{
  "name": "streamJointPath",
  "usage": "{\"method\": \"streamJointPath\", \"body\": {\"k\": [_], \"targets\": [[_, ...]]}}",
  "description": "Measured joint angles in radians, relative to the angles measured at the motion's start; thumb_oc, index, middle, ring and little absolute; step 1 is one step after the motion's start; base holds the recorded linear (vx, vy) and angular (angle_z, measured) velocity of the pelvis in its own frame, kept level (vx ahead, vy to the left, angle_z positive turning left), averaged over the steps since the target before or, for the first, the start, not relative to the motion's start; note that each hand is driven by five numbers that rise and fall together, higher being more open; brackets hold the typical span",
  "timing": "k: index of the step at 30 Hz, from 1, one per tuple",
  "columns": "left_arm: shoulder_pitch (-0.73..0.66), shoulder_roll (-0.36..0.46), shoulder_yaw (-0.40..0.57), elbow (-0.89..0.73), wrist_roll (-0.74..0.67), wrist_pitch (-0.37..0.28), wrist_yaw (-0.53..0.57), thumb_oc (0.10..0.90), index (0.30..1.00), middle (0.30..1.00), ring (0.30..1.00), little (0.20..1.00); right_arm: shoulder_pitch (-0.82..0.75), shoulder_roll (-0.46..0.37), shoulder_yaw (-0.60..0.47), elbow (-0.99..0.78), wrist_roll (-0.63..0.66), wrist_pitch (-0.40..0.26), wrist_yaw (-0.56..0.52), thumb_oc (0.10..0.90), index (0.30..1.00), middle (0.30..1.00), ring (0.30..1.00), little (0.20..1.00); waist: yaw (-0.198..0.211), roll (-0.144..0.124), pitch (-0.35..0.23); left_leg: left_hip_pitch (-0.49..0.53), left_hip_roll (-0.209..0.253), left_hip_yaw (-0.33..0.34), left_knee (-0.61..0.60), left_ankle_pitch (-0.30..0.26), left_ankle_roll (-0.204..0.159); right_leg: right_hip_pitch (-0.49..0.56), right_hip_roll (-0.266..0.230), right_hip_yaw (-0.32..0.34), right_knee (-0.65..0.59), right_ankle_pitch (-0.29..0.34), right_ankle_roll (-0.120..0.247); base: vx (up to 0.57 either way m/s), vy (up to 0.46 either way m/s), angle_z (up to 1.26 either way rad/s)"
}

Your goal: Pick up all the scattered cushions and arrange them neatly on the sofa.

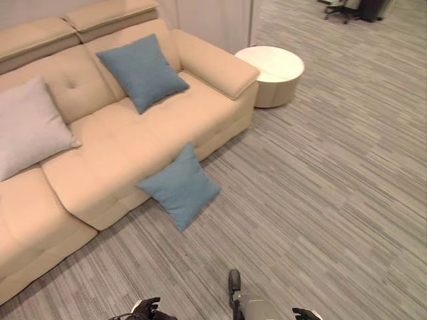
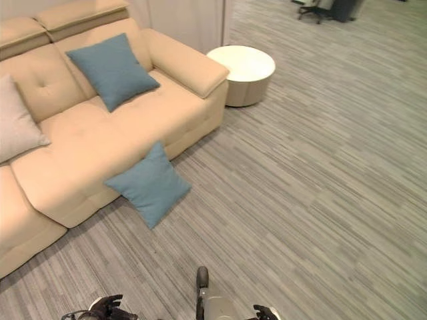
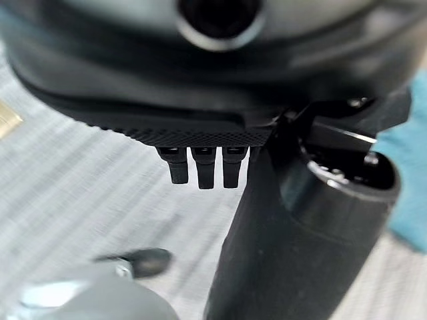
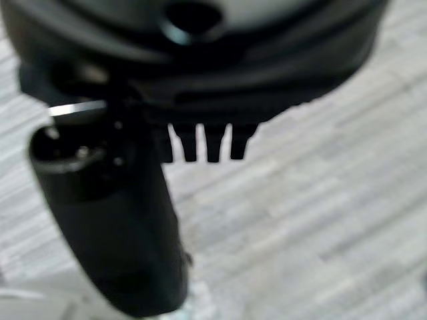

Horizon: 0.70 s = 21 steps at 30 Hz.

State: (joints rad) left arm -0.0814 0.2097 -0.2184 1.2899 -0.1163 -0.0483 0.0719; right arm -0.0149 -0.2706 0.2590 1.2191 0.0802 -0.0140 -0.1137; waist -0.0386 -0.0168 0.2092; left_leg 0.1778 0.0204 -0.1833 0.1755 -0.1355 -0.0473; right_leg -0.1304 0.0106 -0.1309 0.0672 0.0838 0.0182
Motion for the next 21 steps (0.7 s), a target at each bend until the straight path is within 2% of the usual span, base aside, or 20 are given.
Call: {"method": "streamJointPath", "body": {"k": [1, 2, 3, 4, 5, 8, 9, 10, 11, 12, 13, 15, 16, 18, 19, 20, 21], "targets": [[-0.010, 0.008, -0.001, -0.008, 0.000, -0.002, 0.001, 0.800, 0.900, 0.900, 0.900, 0.900, -0.011, -0.002, -0.012, -0.015, 0.002, -0.007, -0.001, 0.800, 0.900, 0.900, 0.900, 0.900, 0.000, -0.022, -0.004, -0.101, -0.009, 0.037, 0.204, 0.011, -0.043, 0.037, -0.002, -0.003, -0.037, -0.002, -0.026, 0.10, -0.167, 0.45], [-0.024, 0.016, -0.003, -0.012, 0.000, -0.003, 0.001, 0.800, 0.900, 0.900, 0.900, 0.900, -0.022, -0.004, -0.009, -0.012, 0.005, -0.016, -0.001, 0.800, 0.900, 0.900, 0.900, 0.900, 0.004, -0.042, -0.001, -0.174, -0.016, 0.073, 0.331, 0.010, -0.070, 0.050, -0.008, -0.002, -0.056, 0.018, -0.051, 0.12, -0.159, 0.29], [-0.026, 0.018, 0.003, -0.017, -0.003, -0.006, 0.005, 0.800, 0.900, 0.900, 0.900, 0.900, -0.036, -0.010, -0.008, -0.018, 0.009, -0.024, -0.003, 0.800, 0.900, 0.900, 0.900, 0.900, 0.017, -0.049, 0.000, -0.234, -0.013, 0.094, 0.419, 0.011, -0.073, 0.057, -0.003, -0.002, -0.061, 0.013, -0.095, 0.19, -0.131, 0.15], [-0.045, 0.017, 0.005, -0.033, -0.010, -0.018, 0.006, 0.800, 0.900, 0.900, 0.900, 0.900, -0.060, -0.023, -0.004, -0.018, 0.013, -0.032, -0.004, 0.800, 0.900, 0.900, 0.900, 0.900, 0.027, -0.045, 0.006, -0.338, 0.024, 0.155, 0.530, 0.006, -0.064, 0.073, 0.018, -0.012, -0.079, 0.002, -0.134, 0.14, -0.075, 0.09], [-0.053, 0.019, 0.004, -0.044, -0.009, -0.020, 0.006, 0.800, 0.900, 0.900, 0.900, 0.900, -0.074, -0.025, 0.004, -0.015, 0.014, -0.031, -0.005, 0.800, 0.900, 0.900, 0.900, 0.900, 0.029, -0.045, 0.007, -0.364, 0.036, 0.182, 0.526, 0.003, -0.059, 0.084, 0.022, -0.030, -0.090, 0.003, -0.138, 0.18, -0.047, 0.32], [-0.078, 0.019, -0.001, -0.051, -0.011, -0.022, 0.002, 0.800, 0.900, 0.900, 0.900, 0.900, -0.079, -0.024, 0.028, -0.016, 0.015, -0.034, -0.003, 0.800, 0.900, 0.900, 0.900, 0.900, 0.024, -0.070, 0.023, -0.392, 0.029, 0.233, 0.292, 0.013, -0.053, 0.134, 0.028, -0.060, -0.131, 0.000, -0.128, 0.26, -0.005, 0.25], [-0.079, 0.021, -0.001, -0.054, -0.011, -0.022, 0.001, 0.800, 0.900, 0.900, 0.900, 0.900, -0.081, -0.023, 0.029, -0.014, 0.015, -0.032, -0.003, 0.800, 0.900, 0.900, 0.900, 0.900, 0.026, -0.070, 0.027, -0.398, 0.032, 0.230, 0.270, 0.028, -0.048, 0.139, 0.038, -0.061, -0.133, 0.003, -0.132, 0.50, 0.031, 0.01], [-0.077, 0.025, -0.001, -0.051, -0.009, -0.021, 0.002, 0.800, 0.900, 0.900, 0.900, 0.900, -0.088, -0.019, 0.033, -0.013, 0.015, -0.033, -0.004, 0.800, 0.900, 0.900, 0.900, 0.900, 0.024, -0.071, 0.029, -0.408, 0.028, 0.241, 0.222, 0.029, -0.053, 0.163, 0.044, -0.059, -0.163, -0.027, -0.126, 0.32, 0.029, 0.17], [-0.083, 0.020, -0.007, -0.048, -0.008, -0.021, 0.003, 0.800, 0.900, 0.900, 0.900, 0.900, -0.081, -0.019, 0.048, -0.001, 0.015, -0.033, -0.010, 0.800, 0.900, 0.900, 0.900, 0.900, 0.020, -0.069, 0.026, -0.402, 0.021, 0.253, 0.075, 0.053, -0.070, 0.162, 0.047, -0.061, -0.167, -0.074, -0.087, 0.20, 0.028, 0.39], [-0.086, 0.012, -0.008, -0.049, -0.007, -0.027, 0.002, 0.800, 0.900, 0.900, 0.900, 0.900, -0.081, -0.016, 0.050, 0.024, 0.015, -0.024, -0.011, 0.800, 0.900, 0.900, 0.900, 0.900, 0.025, -0.064, 0.028, -0.401, 0.020, 0.252, -0.081, 0.102, -0.076, 0.162, 0.055, -0.063, -0.160, -0.127, -0.027, 0.21, 0.037, 0.39], [-0.091, 0.013, 0.018, -0.062, -0.031, -0.031, -0.011, 0.800, 0.900, 0.900, 0.900, 0.900, -0.068, -0.012, 0.046, 0.035, 0.012, -0.009, -0.008, 0.800, 0.900, 0.900, 0.900, 0.900, 0.053, -0.068, 0.052, -0.418, 0.007, 0.260, -0.175, 0.183, -0.071, 0.182, 0.063, -0.051, -0.159, -0.060, -0.052, 0.43, 0.135, 0.29], [-0.088, 0.016, 0.028, -0.062, -0.031, -0.032, -0.010, 0.800, 0.900, 0.900, 0.900, 0.900, -0.060, -0.018, 0.045, 0.041, 0.011, -0.005, -0.009, 0.800, 0.900, 0.900, 0.900, 0.900, 0.054, -0.036, 0.062, -0.410, 0.036, 0.262, -0.178, 0.217, -0.077, 0.225, 0.103, -0.054, -0.162, -0.081, -0.087, 0.38, 0.145, -0.07], [-0.058, 0.020, 0.061, -0.062, -0.043, -0.034, -0.010, 0.800, 0.900, 0.900, 0.900, 0.900, -0.047, -0.015, 0.046, 0.028, 0.008, -0.008, -0.009, 0.800, 0.900, 0.900, 0.900, 0.900, 0.060, -0.031, 0.057, -0.389, 0.044, 0.292, -0.156, 0.227, -0.059, 0.264, 0.113, -0.049, -0.166, -0.104, -0.117, 0.21, 0.076, -0.31], [-0.047, 0.020, 0.066, -0.053, -0.039, -0.034, -0.010, 0.800, 0.900, 0.900, 0.900, 0.900, -0.033, -0.014, 0.047, 0.030, 0.006, -0.018, -0.008, 0.800, 0.900, 0.900, 0.900, 0.900, 0.062, -0.034, 0.044, -0.376, 0.031, 0.284, -0.133, 0.230, -0.051, 0.291, 0.112, -0.028, -0.165, -0.129, -0.115, 0.26, 0.107, -0.28], [-0.041, 0.020, 0.065, -0.050, -0.038, -0.033, -0.010, 0.800, 0.900, 0.900, 0.900, 0.900, -0.035, -0.015, 0.047, 0.030, 0.003, -0.020, -0.008, 0.800, 0.900, 0.900, 0.900, 0.900, 0.063, -0.027, 0.029, -0.371, 0.022, 0.282, -0.130, 0.236, -0.041, 0.300, 0.110, -0.019, -0.157, -0.127, -0.118, 0.34, 0.180, -0.48], [-0.041, 0.020, 0.066, -0.042, -0.037, -0.032, -0.011, 0.800, 0.900, 0.900, 0.900, 0.900, -0.041, -0.014, 0.048, 0.032, -0.007, -0.018, -0.004, 0.800, 0.900, 0.900, 0.900, 0.900, 0.070, -0.039, 0.018, -0.350, -0.004, 0.287, -0.157, 0.276, 0.018, 0.308, 0.090, 0.007, -0.153, -0.149, -0.083, 0.25, 0.165, -0.53], [-0.041, 0.019, 0.065, -0.035, -0.036, -0.028, -0.011, 0.800, 0.900, 0.900, 0.900, 0.900, -0.040, -0.014, 0.049, 0.033, -0.017, -0.017, -0.001, 0.800, 0.900, 0.900, 0.900, 0.900, 0.070, -0.039, 0.019, -0.306, -0.005, 0.292, -0.188, 0.288, 0.068, 0.305, 0.083, 0.010, -0.116, -0.169, -0.055, 0.24, 0.186, -0.42]]}}
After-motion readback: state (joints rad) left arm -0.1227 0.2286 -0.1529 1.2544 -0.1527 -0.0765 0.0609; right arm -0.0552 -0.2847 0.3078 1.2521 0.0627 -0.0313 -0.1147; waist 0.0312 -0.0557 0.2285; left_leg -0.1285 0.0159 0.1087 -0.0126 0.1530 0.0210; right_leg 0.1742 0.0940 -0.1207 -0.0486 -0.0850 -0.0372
